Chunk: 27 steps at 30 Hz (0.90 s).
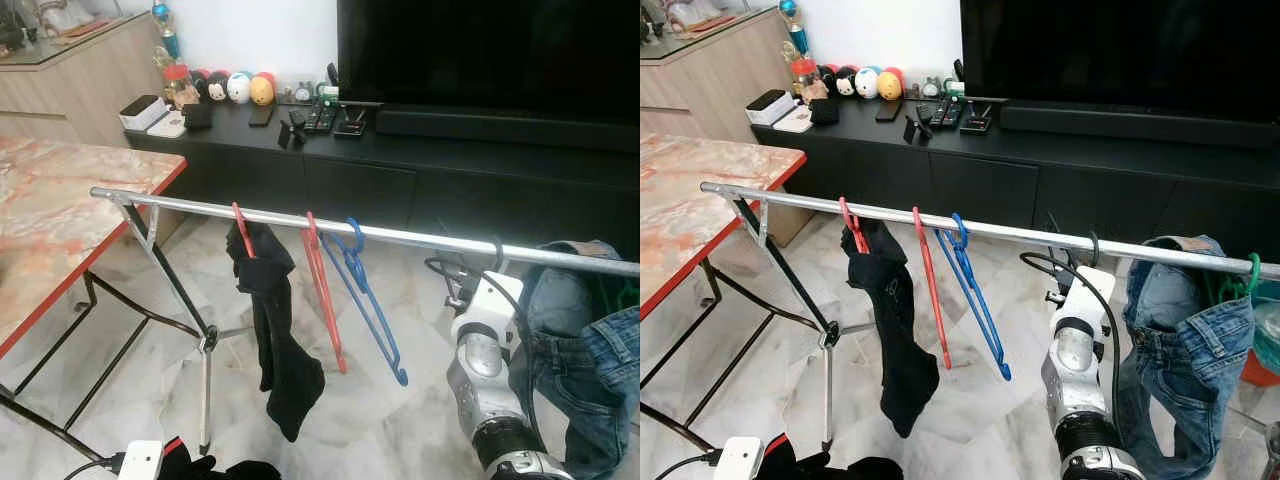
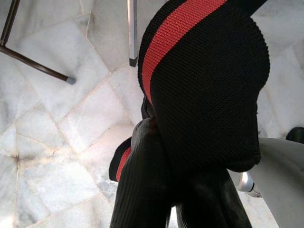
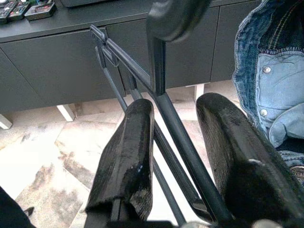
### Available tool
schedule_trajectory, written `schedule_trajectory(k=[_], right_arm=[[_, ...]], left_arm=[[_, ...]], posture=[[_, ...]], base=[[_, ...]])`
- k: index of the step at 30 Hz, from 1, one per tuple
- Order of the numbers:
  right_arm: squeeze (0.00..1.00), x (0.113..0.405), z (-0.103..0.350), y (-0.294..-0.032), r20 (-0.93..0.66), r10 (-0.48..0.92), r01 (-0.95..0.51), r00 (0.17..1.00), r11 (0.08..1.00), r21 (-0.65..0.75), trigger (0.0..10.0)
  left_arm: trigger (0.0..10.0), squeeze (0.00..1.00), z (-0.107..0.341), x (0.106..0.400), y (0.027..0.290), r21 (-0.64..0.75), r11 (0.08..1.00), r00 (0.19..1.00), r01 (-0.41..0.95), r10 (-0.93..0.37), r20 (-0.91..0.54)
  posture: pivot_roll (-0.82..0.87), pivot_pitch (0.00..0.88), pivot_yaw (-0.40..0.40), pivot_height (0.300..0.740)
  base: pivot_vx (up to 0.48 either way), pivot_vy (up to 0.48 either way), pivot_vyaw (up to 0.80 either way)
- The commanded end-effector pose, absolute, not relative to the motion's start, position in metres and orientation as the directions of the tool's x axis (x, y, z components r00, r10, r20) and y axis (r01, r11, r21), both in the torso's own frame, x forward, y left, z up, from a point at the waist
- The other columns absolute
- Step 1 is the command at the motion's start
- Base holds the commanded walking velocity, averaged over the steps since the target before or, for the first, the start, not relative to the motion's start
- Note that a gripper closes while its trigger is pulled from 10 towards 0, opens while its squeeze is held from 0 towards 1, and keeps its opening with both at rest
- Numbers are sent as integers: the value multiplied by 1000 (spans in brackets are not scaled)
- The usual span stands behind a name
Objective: Hang hanger
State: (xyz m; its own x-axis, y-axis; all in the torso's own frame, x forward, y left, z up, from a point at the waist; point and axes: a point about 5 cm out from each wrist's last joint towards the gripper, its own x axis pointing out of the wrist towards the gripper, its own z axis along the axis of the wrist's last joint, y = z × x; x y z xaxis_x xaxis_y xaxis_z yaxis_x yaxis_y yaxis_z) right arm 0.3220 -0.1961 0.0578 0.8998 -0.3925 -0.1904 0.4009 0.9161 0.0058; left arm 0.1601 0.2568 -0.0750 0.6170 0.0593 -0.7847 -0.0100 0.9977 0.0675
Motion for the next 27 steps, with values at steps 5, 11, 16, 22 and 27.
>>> schedule_trajectory(k=[5,11,16,22,27], right_arm=[[1000,322,63,-193,-162,-384,394,909,919,31,10000],[1000,324,69,-192,-142,-371,381,918,924,43,10000],[969,326,75,-193,-129,-371,378,920,925,39,10000],[0,330,81,-188,-132,-304,312,943,949,42,10000],[0,332,84,-184,-139,-259,266,956,963,33,10000]], left_arm=[[10000,0,-76,156,262,87,996,598,12,63,-799],[10000,0,-75,156,262,88,996,598,19,59,-800],[10000,0,-75,156,261,88,996,597,26,55,-800],[10000,0,-75,156,261,88,996,596,29,53,-801],[10000,0,-76,156,261,87,996,595,33,51,-802]], posture=[[95,11,121,740],[95,11,123,740],[93,10,122,740],[91,13,122,740],[91,13,122,740]], base=[[0,0,0],[0,0,0],[0,0,0],[0,0,0],[0,0,0]])
